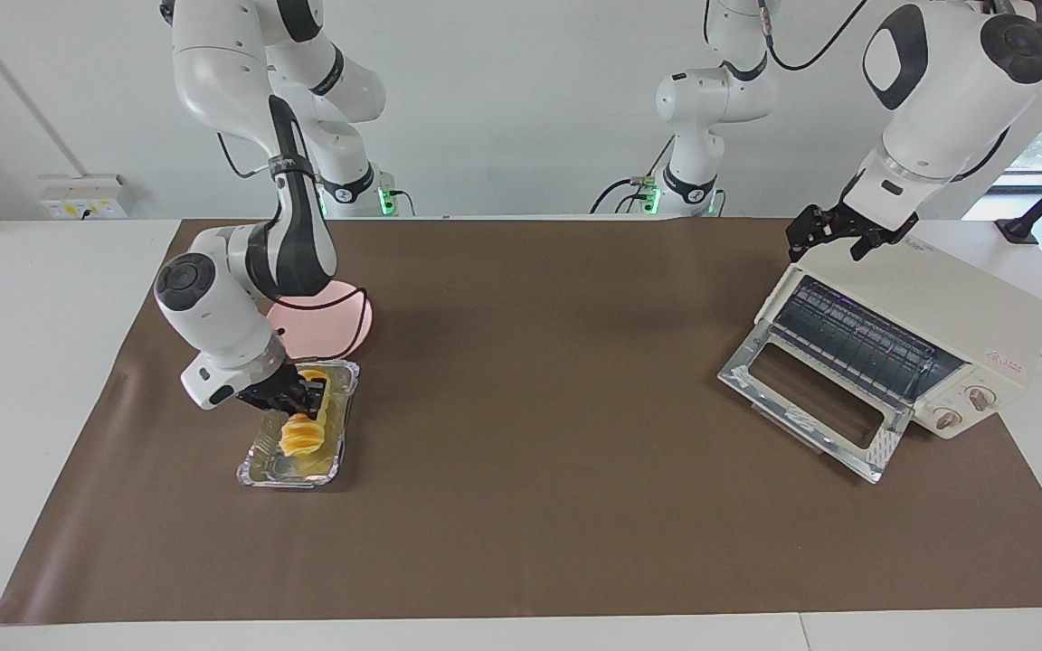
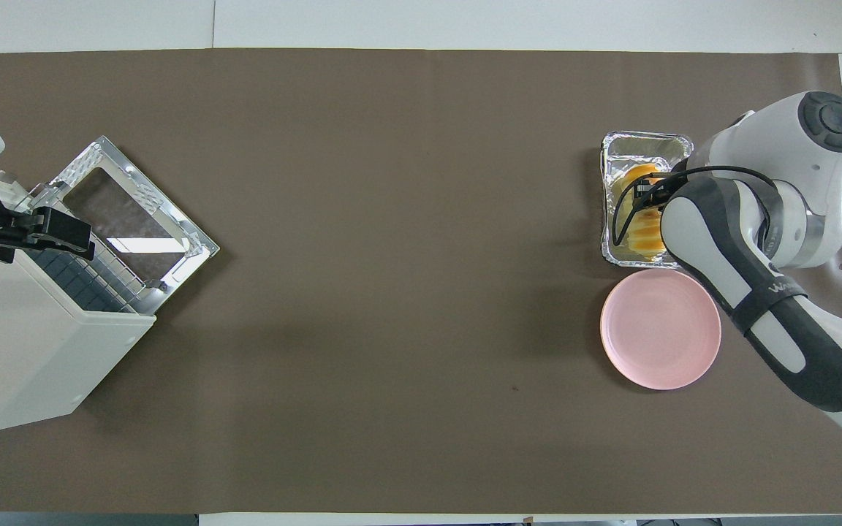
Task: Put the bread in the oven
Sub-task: 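Lower the bread into the foil tray and open the right gripper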
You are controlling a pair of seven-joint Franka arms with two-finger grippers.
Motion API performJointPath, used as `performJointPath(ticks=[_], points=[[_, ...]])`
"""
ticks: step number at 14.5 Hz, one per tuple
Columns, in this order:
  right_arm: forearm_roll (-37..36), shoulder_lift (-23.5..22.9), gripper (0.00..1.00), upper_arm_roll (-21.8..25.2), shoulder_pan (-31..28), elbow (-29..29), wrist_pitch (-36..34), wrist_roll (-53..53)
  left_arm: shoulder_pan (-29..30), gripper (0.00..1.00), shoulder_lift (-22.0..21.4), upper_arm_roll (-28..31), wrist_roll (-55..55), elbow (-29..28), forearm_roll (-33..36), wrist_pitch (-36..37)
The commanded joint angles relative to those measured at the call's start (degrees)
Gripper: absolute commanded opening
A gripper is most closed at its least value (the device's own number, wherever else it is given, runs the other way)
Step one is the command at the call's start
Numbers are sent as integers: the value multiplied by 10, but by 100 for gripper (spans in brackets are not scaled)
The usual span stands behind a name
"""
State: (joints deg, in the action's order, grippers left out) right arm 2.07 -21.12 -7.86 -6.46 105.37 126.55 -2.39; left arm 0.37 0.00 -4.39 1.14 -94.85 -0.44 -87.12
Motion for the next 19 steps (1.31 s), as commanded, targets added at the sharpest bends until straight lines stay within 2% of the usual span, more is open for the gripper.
performJointPath(ticks=[1,5,12,16,19], points=[[0,7,97,-2,-7,-3,9,13,5,100,-8,-1,-3,0,-8,8],[-7,-2,97,-1,-28,-42,5,48,5,100,-8,-1,-3,0,-8,8],[-6,-2,95,-1,-58,11,37,56,5,100,-8,-1,-3,0,-8,8],[-5,-2,83,-1,-69,26,39,57,5,100,-7,-1,-4,0,-8,8],[-5,-1,66,-1,-70,33,40,69,5,100,-7,-1,-3,0,-8,8]])
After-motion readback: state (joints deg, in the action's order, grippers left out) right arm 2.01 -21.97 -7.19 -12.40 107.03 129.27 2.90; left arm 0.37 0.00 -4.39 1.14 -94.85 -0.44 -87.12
